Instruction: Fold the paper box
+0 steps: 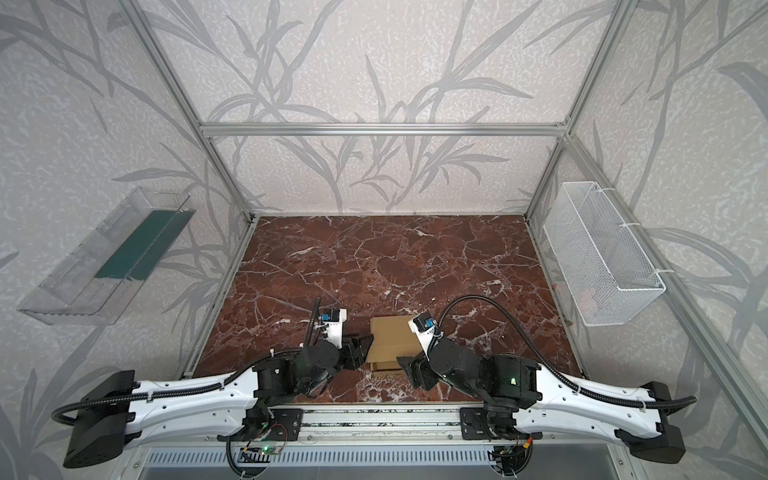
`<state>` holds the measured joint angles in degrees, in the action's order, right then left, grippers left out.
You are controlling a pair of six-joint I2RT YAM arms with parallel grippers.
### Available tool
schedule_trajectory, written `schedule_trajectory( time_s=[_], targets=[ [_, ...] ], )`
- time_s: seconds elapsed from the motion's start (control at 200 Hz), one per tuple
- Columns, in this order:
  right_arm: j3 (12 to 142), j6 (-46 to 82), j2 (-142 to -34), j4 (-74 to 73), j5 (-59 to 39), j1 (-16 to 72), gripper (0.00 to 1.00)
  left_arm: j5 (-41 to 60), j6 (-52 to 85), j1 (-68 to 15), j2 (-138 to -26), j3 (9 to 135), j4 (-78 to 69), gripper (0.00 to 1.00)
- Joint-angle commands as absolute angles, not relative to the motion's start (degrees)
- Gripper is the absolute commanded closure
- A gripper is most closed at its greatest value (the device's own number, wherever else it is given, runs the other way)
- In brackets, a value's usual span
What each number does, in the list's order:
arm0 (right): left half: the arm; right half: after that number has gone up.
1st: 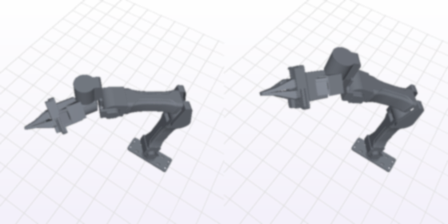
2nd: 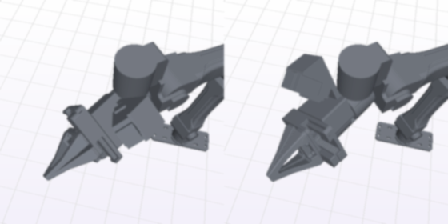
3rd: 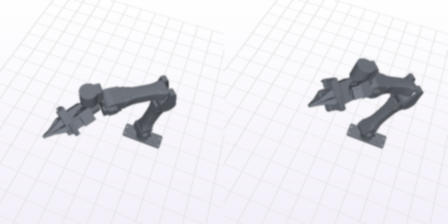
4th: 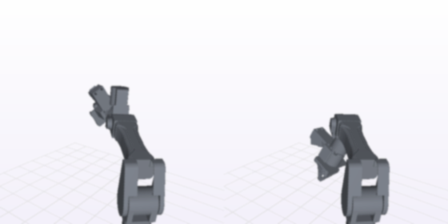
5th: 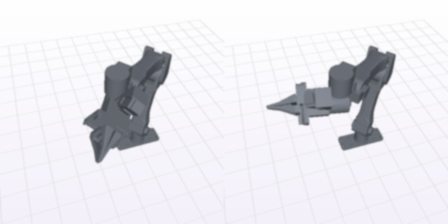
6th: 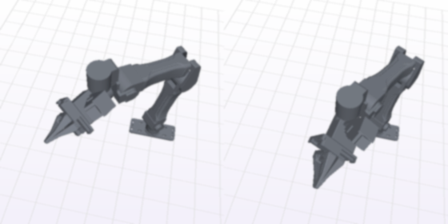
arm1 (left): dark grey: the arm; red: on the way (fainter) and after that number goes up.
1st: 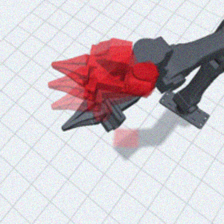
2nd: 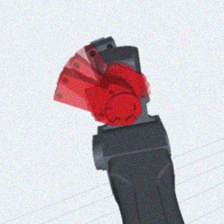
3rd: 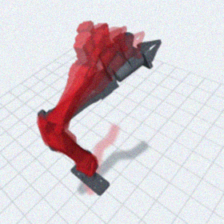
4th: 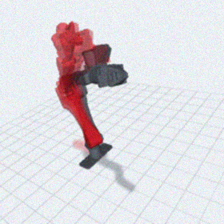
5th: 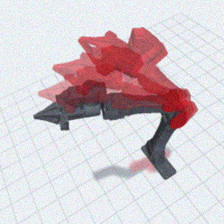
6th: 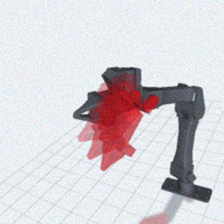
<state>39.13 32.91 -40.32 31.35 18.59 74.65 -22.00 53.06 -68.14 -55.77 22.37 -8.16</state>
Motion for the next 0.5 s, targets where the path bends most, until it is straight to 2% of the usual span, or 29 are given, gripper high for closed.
schedule_trajectory(
  time_s=[0.0,0.495],
  targets=[
    [36.02,36.16,-40.85,30.79,15.26,73.93,0.24,-21.61,57.33,-67.85,-56.92,19.47,-11.97,0.44],
    [23.93,43.76,-45.41,24.45,10.46,67.77,0.24,-18.29,60.91,-67.86,-68.57,16.38,-22.51,0.45]
  ],
)
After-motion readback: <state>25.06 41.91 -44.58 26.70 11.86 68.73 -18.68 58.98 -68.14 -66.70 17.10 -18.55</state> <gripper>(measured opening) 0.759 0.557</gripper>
